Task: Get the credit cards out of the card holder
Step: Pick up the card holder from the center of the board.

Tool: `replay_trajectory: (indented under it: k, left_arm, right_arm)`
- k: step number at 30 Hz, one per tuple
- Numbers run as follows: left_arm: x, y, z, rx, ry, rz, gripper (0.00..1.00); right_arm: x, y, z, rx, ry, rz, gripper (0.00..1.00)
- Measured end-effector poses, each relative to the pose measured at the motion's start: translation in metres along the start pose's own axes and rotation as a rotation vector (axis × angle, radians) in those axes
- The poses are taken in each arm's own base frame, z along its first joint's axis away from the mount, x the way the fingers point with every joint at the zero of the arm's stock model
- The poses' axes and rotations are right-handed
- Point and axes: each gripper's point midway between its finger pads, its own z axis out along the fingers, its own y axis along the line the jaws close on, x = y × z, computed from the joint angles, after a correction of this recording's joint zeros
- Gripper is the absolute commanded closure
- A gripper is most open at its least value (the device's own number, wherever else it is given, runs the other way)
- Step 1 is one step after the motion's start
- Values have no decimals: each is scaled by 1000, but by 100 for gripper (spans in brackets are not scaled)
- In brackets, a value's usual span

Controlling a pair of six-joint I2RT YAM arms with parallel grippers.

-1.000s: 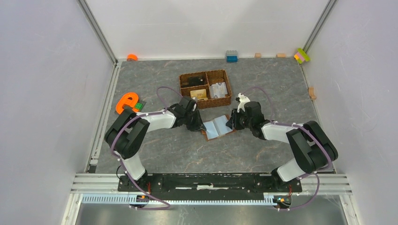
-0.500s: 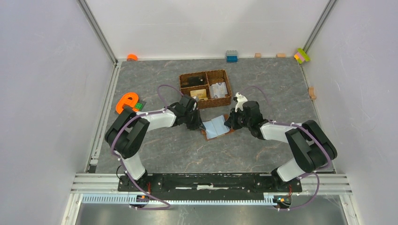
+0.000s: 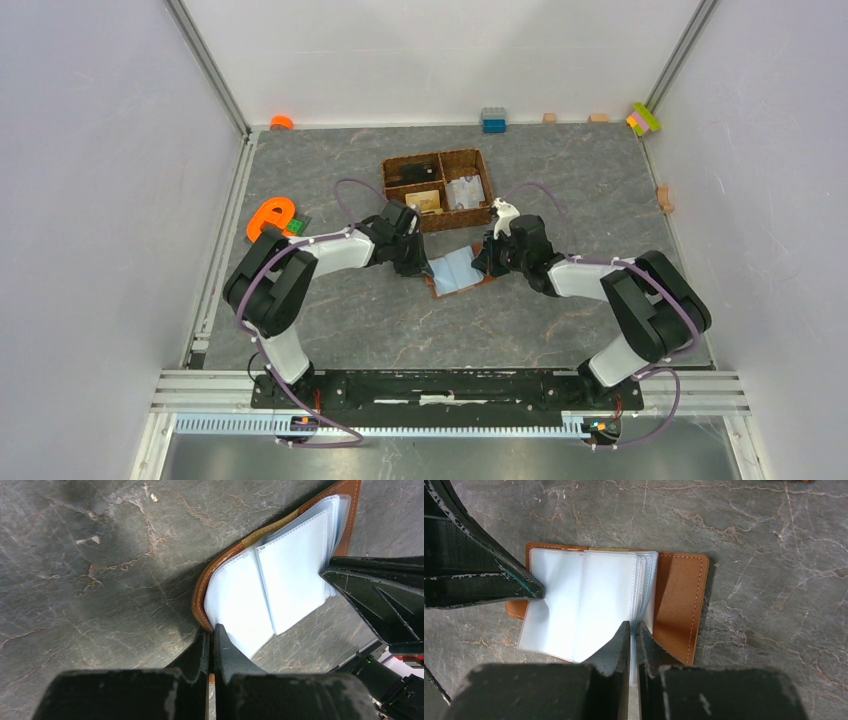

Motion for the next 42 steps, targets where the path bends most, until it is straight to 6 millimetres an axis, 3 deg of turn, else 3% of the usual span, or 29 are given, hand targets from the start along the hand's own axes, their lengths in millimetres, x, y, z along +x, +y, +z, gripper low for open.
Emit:
replay_trajectory:
  k: [9, 13, 17, 23, 28, 35, 42]
  left_arm:
    - [-1, 2, -1, -9, 4, -5, 98]
    - [-3, 0, 0, 0, -5, -2, 98]
    - [-5, -6, 3, 17, -18, 12, 98]
    - [-6, -7, 3, 24, -21, 14, 98]
    - [-6, -7, 3, 27, -20, 14, 98]
    - [-7, -15, 2, 64, -20, 22, 98]
    - [-8, -23, -1, 102, -19, 30, 97]
  right_arm:
    - [-7, 8, -3, -22, -16, -20, 89]
    - [-20, 49, -14, -164, -63, -56, 89]
    - [-14, 80, -24, -282, -52, -84, 87]
    - [0, 74, -24, -257, 2, -63, 64]
    - [5, 64, -23, -206, 22, -69, 31]
    - [8, 61, -24, -190, 29, -90, 24]
    - [16, 50, -15, -131, 69, -101, 29]
